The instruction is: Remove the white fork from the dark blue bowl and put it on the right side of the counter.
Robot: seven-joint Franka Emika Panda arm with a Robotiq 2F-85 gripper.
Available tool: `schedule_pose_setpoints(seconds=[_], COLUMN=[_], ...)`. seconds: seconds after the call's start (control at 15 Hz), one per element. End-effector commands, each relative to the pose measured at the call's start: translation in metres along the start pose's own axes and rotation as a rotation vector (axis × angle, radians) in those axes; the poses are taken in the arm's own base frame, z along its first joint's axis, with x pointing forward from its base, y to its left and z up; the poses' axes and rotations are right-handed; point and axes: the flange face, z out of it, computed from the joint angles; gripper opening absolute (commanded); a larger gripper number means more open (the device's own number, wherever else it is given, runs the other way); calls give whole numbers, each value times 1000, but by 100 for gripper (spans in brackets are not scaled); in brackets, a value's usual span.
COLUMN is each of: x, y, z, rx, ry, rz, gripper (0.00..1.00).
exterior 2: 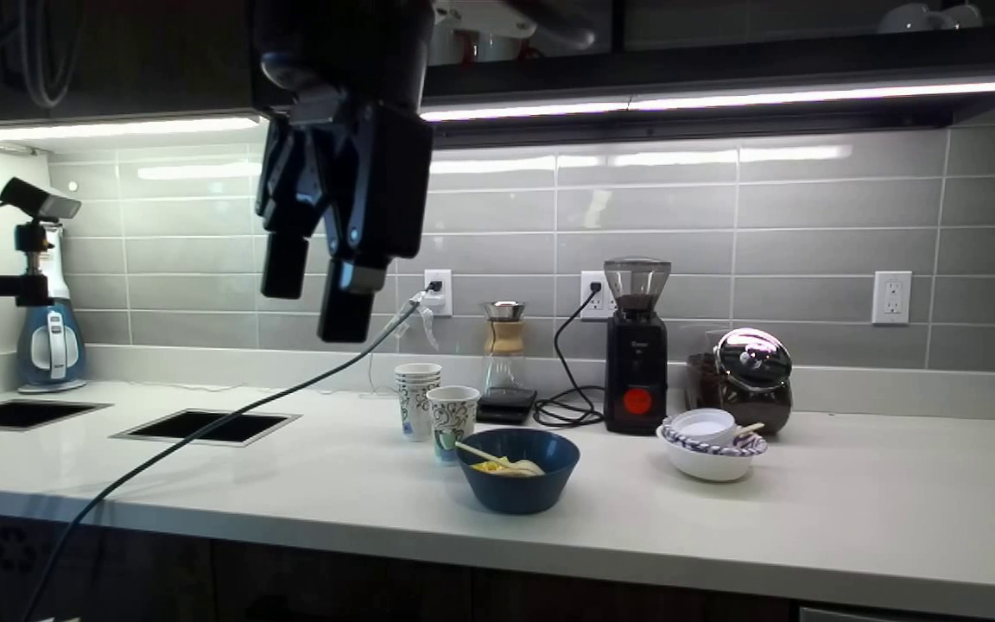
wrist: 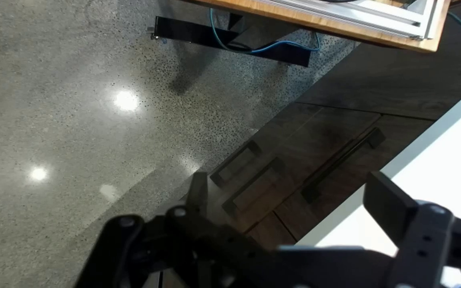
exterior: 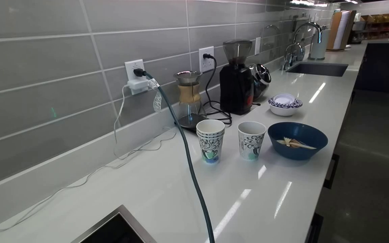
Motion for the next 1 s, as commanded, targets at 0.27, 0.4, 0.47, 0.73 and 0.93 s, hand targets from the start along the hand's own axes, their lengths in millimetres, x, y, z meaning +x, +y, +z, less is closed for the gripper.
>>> schedule_pose_setpoints(seconds=[0.27, 0.4, 0.47, 0.73, 0.93], x=[102, 130, 145, 197, 233], y=[-82, -99, -105, -119, -136], z=[52, 68, 75, 98, 117], rx=[36, 60, 65, 137, 177], ry=[27, 62, 88, 116, 95], rz=[295, 393, 440, 603, 667], gripper=[100, 100, 100, 100, 100])
